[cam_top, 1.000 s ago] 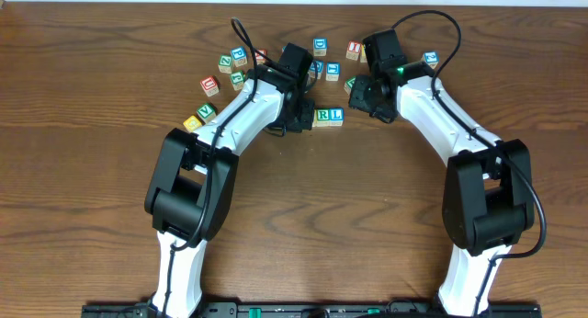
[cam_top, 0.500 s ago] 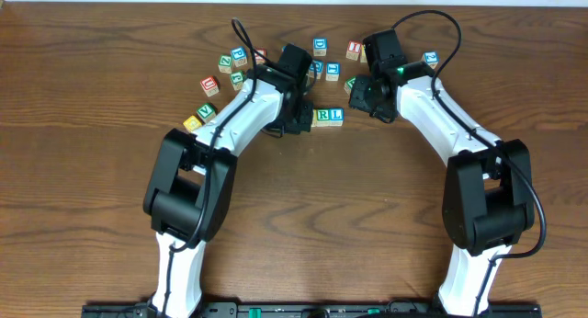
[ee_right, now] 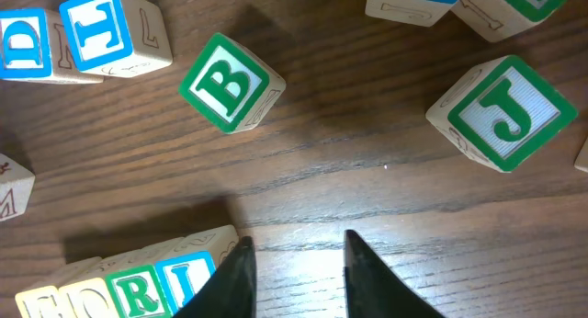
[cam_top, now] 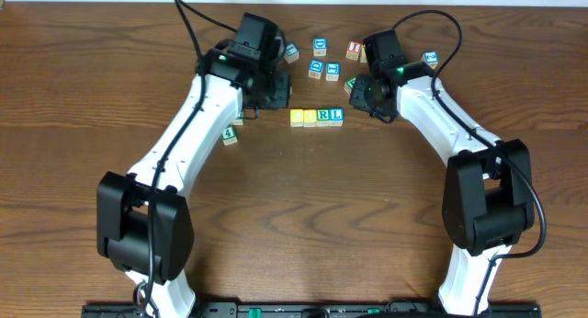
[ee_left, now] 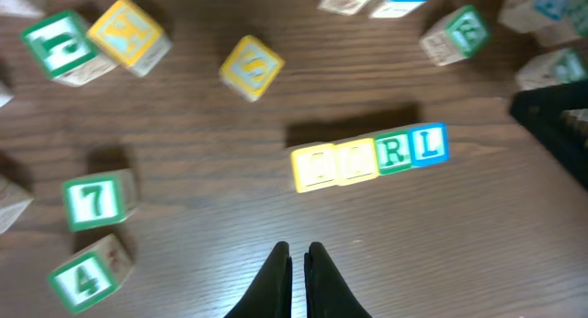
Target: Spell out CORL
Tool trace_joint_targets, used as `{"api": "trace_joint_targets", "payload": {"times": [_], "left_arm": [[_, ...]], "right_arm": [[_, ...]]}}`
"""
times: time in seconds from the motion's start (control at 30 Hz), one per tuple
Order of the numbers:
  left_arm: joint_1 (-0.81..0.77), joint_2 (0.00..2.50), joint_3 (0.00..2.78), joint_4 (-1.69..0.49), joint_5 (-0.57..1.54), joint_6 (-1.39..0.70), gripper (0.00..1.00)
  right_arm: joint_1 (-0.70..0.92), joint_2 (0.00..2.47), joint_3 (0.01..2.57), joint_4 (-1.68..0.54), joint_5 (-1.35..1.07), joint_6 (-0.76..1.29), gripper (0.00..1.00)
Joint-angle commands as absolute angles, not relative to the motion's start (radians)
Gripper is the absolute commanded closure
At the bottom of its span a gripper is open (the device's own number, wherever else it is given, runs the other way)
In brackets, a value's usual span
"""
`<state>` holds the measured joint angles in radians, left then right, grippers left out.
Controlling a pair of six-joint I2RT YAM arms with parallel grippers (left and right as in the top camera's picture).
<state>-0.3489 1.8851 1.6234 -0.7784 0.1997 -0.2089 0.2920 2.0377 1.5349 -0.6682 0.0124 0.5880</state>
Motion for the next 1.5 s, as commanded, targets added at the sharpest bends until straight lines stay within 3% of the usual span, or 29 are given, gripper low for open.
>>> {"api": "trace_joint_targets", "payload": {"times": [0.0, 1.47], "left_arm": [[-0.319, 1.891, 1.623, -0.785, 0.190, -0.196, 0.92], [-0.297, 1.891, 1.623, -0.792, 0.163, -0.196, 0.92]], "right_arm": [[0.290, 2.051, 1.523, -0.661, 0.018, 0.590, 0.76], [0.355, 2.130, 1.520, -0.575, -0.006, 0.534, 0.78]]}}
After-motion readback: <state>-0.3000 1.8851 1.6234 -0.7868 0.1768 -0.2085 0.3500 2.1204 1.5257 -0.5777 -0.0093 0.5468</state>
